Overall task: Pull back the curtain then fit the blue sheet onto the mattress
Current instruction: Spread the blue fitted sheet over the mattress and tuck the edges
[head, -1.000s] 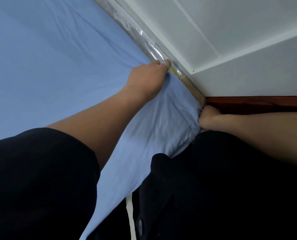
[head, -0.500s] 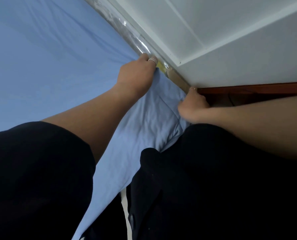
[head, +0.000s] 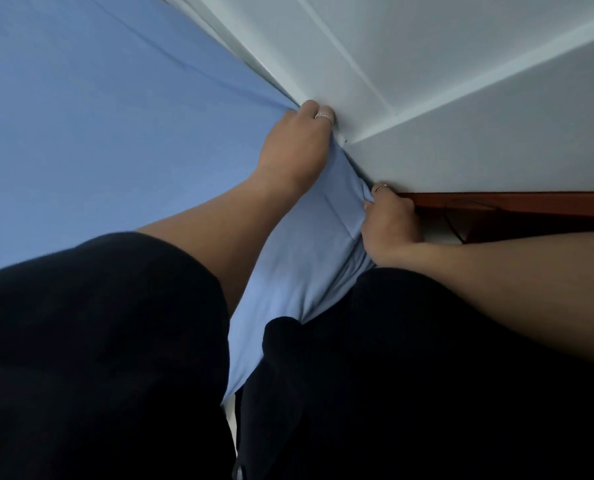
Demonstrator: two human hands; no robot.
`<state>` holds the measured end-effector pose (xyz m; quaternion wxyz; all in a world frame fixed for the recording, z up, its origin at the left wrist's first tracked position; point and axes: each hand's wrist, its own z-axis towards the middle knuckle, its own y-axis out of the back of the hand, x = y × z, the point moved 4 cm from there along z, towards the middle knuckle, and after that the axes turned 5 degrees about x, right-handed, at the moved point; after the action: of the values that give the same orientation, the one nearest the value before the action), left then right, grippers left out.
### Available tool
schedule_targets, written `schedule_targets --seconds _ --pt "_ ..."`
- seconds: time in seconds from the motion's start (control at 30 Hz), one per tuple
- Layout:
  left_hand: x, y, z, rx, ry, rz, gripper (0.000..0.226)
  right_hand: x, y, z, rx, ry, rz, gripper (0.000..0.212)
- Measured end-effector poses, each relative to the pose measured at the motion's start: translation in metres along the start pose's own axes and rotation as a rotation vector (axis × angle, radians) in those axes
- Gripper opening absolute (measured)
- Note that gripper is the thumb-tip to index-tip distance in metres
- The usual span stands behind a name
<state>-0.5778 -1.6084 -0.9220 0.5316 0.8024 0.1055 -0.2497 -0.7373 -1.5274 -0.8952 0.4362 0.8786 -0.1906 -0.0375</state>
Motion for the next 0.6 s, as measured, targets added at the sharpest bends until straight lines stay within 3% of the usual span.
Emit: schedule_targets --seconds 0.1,0.17,0.23,0.33,0.5,0.6 --pt "0.002 -0.009 -0.014 0.009 0.000 -0.016 0.020 0.009 -0.004 0.006 -0.025 -0.004 0.013 0.022" --pt "-0.003 -0.010 -0.026 -0.001 -0.041 0.008 0.025 0.021 -0.001 0.004 -0.028 0.086 -0.046 0.034" --pt "-0.004 -0.006 -0.040 -0.025 -0.066 -0.062 0.036 0.040 0.001 0.001 0.003 0.330 -0.233 0.045" --pt "0.013 0.007 -0.070 -0.081 -0.071 -0.094 0.043 0.075 0.008 0.002 0.007 0.723 -0.405 0.044" --pt "0.119 0.030 -0.146 -0.262 0.321 0.008 0.059 0.141 -0.002 0.013 -0.041 1.051 -0.554 0.050" --pt "0.183 0.030 -0.194 -0.235 0.589 0.016 0.070 0.189 -0.049 0.005 0.059 1.118 -0.606 0.065"
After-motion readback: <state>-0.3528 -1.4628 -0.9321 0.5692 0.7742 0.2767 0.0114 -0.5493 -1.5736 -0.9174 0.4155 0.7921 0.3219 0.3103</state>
